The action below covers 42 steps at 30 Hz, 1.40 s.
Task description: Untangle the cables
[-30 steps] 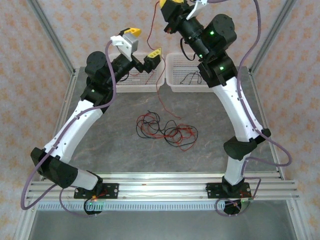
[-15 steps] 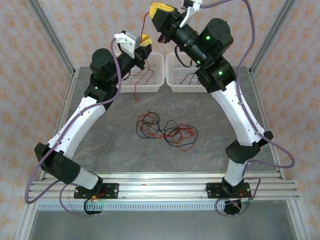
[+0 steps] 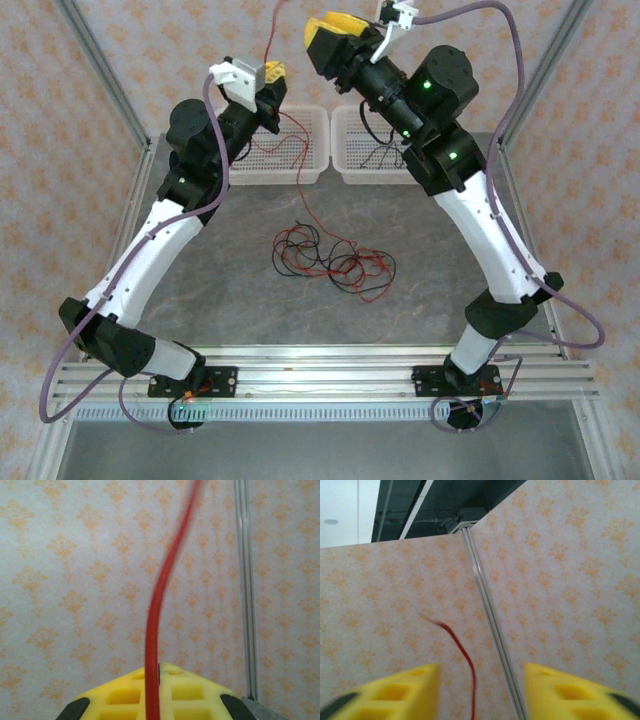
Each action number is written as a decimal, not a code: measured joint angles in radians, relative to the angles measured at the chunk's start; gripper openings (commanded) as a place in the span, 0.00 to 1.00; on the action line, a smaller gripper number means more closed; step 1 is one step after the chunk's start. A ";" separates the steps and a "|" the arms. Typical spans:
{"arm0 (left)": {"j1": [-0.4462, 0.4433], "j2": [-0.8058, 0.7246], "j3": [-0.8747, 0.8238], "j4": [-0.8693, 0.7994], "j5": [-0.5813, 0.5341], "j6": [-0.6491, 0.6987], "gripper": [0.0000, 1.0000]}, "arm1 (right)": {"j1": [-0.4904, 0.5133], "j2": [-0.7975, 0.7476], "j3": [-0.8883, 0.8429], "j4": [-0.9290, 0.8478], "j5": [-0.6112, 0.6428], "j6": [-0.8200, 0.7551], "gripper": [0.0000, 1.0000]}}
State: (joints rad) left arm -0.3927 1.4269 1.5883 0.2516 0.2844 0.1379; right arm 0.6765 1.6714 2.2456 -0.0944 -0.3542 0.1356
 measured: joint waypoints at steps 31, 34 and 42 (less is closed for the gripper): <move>0.001 0.365 0.423 0.461 -0.354 0.206 0.00 | 0.002 -0.773 -1.001 0.063 0.398 0.047 1.00; 0.003 0.444 0.537 0.485 -0.357 0.231 0.00 | 0.002 -0.792 -1.033 0.056 0.442 0.034 1.00; 0.076 0.676 0.643 0.621 -0.361 0.219 0.00 | 0.001 -0.814 -1.125 0.074 0.532 -0.021 1.00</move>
State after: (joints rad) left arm -0.3172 2.1033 2.2314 0.8726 -0.0765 0.3573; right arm 0.6773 0.8577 1.1210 -0.0204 0.1776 0.1146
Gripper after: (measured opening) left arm 0.071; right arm 0.995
